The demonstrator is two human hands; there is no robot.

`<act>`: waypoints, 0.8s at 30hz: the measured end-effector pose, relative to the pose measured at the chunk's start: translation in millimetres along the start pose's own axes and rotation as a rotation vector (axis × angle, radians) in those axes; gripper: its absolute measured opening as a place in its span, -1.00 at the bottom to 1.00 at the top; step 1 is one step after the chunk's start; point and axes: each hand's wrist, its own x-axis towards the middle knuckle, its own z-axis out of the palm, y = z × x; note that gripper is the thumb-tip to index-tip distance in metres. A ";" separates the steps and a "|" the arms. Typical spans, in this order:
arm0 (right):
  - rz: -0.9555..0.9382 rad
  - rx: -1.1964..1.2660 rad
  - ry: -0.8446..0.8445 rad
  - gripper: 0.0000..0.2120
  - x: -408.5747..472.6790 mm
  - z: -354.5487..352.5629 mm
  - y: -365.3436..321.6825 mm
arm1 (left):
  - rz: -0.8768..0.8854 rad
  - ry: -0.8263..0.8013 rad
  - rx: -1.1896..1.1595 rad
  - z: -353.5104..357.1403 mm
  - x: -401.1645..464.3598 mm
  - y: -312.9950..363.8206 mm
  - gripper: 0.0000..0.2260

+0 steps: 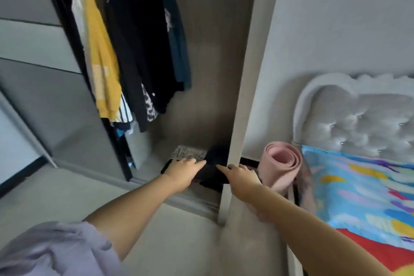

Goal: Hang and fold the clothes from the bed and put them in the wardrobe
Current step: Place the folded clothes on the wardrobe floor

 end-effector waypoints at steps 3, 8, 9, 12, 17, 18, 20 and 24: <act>-0.097 -0.002 -0.002 -0.33 42.9 -15.4 -56.7 | -0.094 -0.010 -0.020 6.9 -23.1 -64.5 -0.38; -0.233 0.010 -0.034 -0.36 104.4 -37.5 -129.5 | -0.201 -0.039 -0.083 22.8 -46.0 -148.0 -0.47; -0.252 0.010 -0.049 -0.36 115.3 -38.0 -139.4 | -0.215 -0.049 -0.091 28.6 -46.6 -161.2 -0.49; -0.302 0.011 -0.085 -0.30 144.1 -34.2 -157.6 | -0.247 -0.099 -0.072 47.0 -38.8 -189.7 -0.47; -0.324 0.055 -0.141 -0.21 223.0 -15.9 -157.4 | -0.227 -0.161 -0.106 82.2 21.5 -233.7 -0.48; -0.316 0.077 -0.152 -0.20 243.0 -11.7 -152.3 | -0.213 -0.175 -0.124 87.2 40.6 -242.4 -0.48; -0.289 0.125 -0.179 -0.23 282.4 -0.5 -140.6 | -0.172 -0.218 -0.148 98.2 81.4 -258.9 -0.48; -0.184 0.232 -0.230 -0.18 358.8 23.5 -118.5 | -0.066 -0.304 -0.128 119.1 171.0 -296.6 -0.51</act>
